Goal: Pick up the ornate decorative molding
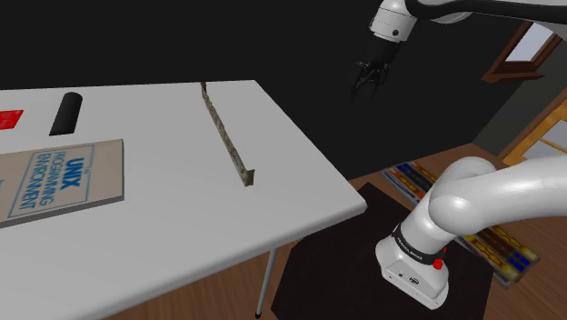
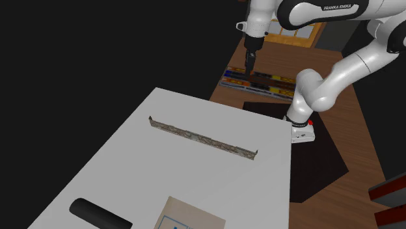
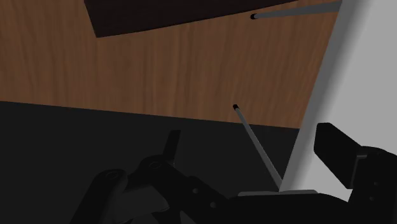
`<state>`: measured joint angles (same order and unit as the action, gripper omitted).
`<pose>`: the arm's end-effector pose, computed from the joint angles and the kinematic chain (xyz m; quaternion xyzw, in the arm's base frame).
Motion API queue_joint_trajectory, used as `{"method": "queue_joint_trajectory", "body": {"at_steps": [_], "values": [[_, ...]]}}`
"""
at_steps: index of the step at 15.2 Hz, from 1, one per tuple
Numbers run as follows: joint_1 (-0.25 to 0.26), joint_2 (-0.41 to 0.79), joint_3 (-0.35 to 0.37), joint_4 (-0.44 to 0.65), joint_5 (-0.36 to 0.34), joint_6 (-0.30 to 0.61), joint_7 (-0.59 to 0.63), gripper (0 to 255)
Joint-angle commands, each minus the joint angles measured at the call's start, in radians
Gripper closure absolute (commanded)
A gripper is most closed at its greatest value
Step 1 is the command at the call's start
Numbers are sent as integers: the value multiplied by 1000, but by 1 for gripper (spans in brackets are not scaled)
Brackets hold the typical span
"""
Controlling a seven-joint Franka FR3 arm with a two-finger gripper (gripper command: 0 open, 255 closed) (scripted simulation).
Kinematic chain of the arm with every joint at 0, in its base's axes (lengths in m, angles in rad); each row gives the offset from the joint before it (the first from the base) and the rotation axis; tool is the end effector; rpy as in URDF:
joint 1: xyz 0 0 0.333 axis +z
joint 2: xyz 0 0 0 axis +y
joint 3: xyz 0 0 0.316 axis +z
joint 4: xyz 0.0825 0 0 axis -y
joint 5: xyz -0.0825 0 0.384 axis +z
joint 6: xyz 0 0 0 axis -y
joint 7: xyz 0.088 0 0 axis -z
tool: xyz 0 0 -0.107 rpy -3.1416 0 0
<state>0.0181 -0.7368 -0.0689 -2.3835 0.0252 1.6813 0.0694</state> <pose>0.3294 -0.0195 0.5712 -0.9978 0.0527 -0.0160 0.0360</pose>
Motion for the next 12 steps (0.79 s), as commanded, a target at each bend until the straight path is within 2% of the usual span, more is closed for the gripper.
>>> {"method": "queue_joint_trajectory", "body": {"at_steps": [1,7,12], "values": [[0,0,0,0,0,0,0,0],[37,115,129,54,62,69,170,0],[56,244,229,137,86,121,310,0]]}}
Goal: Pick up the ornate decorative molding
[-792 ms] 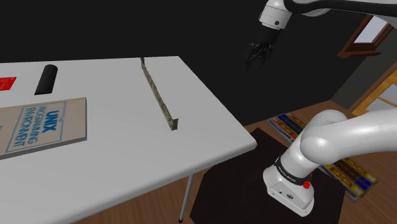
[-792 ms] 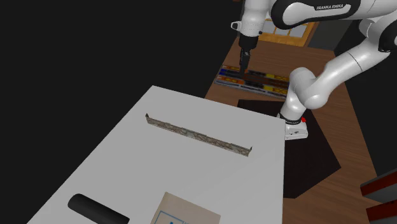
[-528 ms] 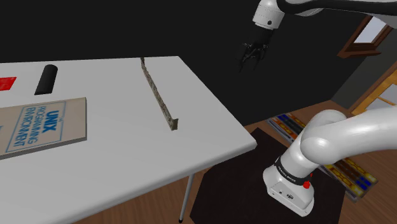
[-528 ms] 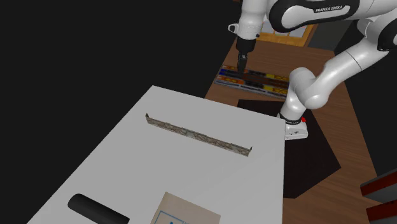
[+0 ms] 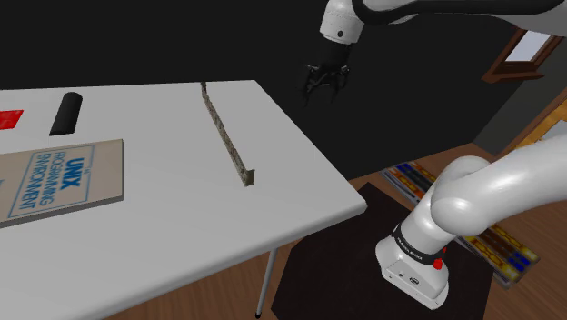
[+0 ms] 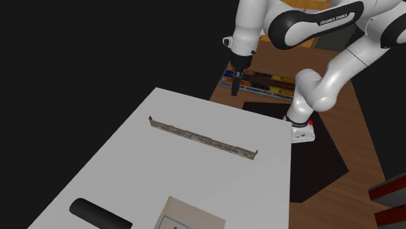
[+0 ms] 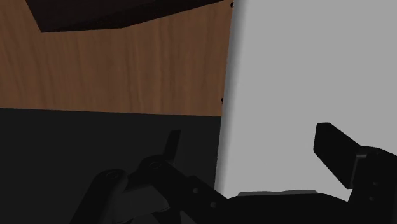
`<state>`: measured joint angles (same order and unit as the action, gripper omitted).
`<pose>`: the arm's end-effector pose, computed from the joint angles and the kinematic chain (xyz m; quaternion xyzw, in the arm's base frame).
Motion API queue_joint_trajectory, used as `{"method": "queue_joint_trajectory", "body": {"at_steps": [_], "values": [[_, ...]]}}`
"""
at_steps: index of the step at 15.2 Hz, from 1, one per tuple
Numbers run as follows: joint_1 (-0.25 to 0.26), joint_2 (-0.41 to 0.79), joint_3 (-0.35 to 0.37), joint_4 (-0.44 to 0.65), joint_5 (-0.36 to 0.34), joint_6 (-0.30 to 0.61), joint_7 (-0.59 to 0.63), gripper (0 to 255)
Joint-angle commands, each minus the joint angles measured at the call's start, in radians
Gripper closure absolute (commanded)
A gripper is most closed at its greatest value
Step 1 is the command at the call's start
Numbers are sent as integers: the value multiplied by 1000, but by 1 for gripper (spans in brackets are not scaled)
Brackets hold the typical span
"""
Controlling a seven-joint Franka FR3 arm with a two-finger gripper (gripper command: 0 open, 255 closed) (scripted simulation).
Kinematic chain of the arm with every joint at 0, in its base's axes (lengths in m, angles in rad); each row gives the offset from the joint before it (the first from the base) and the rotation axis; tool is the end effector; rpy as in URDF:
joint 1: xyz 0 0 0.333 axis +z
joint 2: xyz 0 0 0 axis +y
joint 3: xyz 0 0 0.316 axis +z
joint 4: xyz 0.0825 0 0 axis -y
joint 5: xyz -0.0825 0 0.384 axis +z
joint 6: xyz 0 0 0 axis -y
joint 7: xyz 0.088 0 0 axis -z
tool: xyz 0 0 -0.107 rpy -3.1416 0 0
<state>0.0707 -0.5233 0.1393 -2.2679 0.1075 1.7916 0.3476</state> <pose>0.3880 0.1005 0.5577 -0.9957 0.0878 -0.0162 0.0231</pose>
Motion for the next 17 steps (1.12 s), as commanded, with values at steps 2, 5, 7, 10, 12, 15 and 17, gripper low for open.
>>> {"method": "queue_joint_trajectory", "body": {"at_steps": [2,5,7,10,12,15,17], "values": [[9,89,59,64,5,28,88,0],[16,183,113,139,-5,49,175,0],[20,250,148,196,-19,59,234,0],[29,358,195,292,-52,66,325,0],[38,435,222,364,-82,65,386,0],[61,558,255,486,-137,52,478,0],[83,644,270,578,-178,35,537,0]]}}
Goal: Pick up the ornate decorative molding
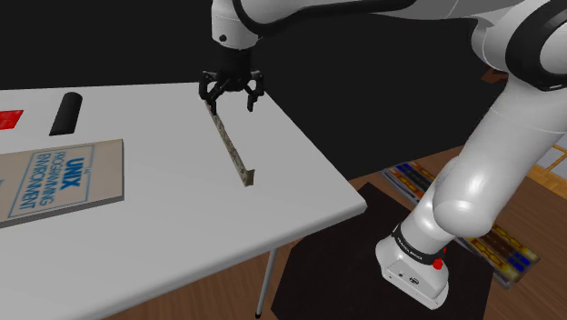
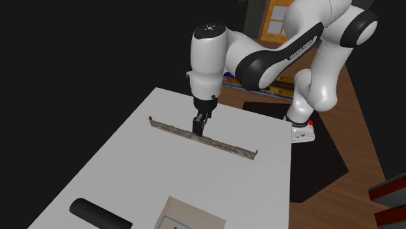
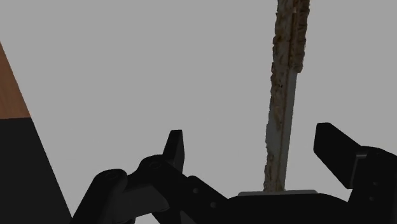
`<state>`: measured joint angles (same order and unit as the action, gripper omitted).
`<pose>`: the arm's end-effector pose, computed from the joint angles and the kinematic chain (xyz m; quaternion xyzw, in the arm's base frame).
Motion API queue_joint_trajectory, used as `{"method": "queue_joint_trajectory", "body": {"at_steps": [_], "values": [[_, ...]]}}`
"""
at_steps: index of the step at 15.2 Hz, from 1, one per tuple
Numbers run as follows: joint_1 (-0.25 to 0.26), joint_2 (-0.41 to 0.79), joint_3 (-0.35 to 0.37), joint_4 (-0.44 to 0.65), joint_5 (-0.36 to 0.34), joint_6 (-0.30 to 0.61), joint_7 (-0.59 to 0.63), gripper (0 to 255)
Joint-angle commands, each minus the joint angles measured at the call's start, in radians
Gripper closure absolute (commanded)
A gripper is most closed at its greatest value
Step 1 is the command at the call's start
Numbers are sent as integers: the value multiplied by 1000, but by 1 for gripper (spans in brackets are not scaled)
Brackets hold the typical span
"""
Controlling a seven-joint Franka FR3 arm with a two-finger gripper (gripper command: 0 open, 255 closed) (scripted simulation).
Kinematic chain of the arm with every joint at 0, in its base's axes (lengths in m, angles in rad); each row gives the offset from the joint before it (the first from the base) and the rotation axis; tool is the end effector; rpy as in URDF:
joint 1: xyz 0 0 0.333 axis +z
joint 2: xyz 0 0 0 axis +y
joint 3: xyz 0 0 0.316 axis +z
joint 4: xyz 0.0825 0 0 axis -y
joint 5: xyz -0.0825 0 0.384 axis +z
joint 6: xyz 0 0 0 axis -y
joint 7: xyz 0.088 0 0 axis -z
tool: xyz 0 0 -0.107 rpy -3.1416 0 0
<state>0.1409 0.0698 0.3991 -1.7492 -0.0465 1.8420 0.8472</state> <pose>0.5077 0.2933 0.5263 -0.9889 0.1478 -0.0167 0.0023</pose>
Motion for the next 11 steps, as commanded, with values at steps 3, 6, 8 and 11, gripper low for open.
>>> {"method": "queue_joint_trajectory", "body": {"at_steps": [3,6,8,11], "values": [[35,115,15,118,-54,-19,77,0],[34,117,13,81,-56,21,79,0],[34,120,13,57,-58,47,81,0],[34,123,12,39,-59,67,82,0]]}}
